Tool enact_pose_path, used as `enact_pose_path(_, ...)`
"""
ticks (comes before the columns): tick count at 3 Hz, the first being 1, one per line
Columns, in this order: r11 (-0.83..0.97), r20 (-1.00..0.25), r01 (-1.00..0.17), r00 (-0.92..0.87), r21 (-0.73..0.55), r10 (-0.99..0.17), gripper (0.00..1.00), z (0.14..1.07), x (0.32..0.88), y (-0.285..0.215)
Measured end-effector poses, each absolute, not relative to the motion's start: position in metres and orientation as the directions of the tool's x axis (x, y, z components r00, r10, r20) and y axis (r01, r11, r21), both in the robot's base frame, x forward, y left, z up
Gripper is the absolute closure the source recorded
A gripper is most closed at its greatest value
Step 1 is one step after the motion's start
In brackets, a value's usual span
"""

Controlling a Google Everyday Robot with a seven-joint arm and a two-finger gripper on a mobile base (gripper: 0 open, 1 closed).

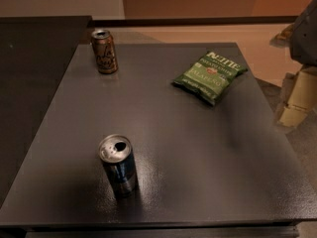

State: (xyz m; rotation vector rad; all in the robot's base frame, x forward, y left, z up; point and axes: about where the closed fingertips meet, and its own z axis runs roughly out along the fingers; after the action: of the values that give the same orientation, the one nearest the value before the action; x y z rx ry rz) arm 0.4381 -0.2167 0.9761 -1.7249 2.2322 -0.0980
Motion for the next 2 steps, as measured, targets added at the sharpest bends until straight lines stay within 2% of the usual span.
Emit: enact_pose_path(2,0.253,-0.228,-0.935,-0.198,-0.249,-0.953,0.00,0.9771,0.4366,-0.2093)
